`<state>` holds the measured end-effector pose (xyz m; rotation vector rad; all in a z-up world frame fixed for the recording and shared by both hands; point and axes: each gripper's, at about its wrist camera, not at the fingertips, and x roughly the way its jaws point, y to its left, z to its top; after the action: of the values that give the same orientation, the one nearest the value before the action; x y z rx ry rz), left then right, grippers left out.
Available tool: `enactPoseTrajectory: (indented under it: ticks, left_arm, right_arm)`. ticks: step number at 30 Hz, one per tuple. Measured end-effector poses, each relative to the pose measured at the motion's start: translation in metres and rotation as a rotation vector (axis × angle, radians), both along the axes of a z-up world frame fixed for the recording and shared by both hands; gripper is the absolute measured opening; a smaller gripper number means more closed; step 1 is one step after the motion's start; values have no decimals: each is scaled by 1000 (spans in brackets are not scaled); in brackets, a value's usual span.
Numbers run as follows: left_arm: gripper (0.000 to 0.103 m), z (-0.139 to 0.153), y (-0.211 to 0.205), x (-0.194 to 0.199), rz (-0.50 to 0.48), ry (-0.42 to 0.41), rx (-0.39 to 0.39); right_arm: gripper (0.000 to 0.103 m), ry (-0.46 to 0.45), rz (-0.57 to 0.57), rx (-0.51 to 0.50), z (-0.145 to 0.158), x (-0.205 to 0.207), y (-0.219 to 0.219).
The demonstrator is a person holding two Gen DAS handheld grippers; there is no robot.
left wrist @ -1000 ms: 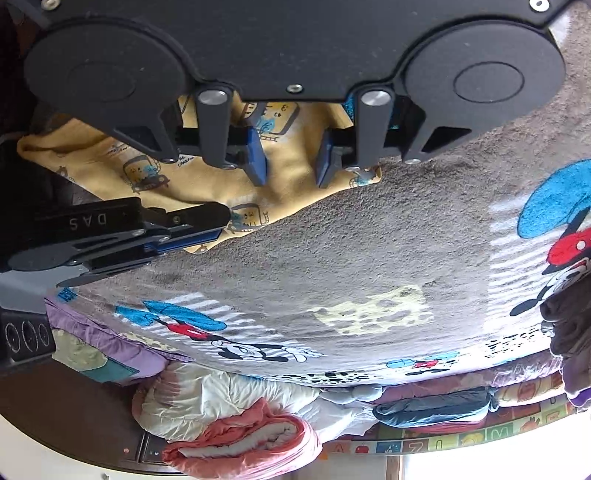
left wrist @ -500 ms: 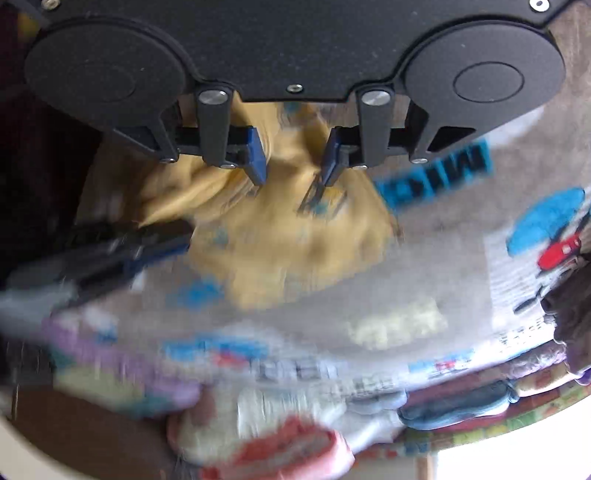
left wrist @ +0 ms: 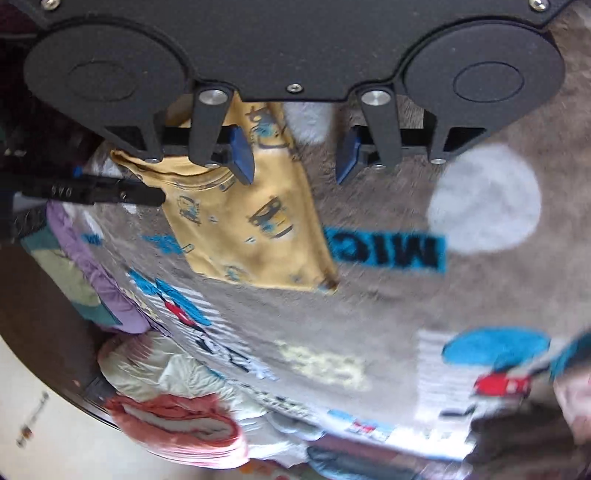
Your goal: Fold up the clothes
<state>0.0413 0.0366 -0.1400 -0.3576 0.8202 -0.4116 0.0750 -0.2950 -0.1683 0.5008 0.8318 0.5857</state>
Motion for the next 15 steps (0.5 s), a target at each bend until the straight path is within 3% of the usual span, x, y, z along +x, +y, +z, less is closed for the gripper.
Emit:
enactPoseTrajectory:
  ticks: [4,7,9,12,13,15]
  left_arm:
    - [47,-11,4,8,23,47,-96]
    - [47,-16,8,16,47,67,-177]
    - [41,-18,9,20,67,77,-216]
    - [31,-19,9,21,73,86,-252]
    - [22,-18,8,21,71,88,-261]
    - [16,-13,6,21,50,74,-248]
  right_arm:
    - [43,53,-21,85,-14,7,-3]
    - [35,77,-43,154,-24,15,-7]
    - [22,93,-53,170,-29,20,-8]
    - [20,105,-51,226,-34,22,-9]
    - [20,97,-45,232,-34,21,-9]
    - [16,82,-34,246,-32,19,-8]
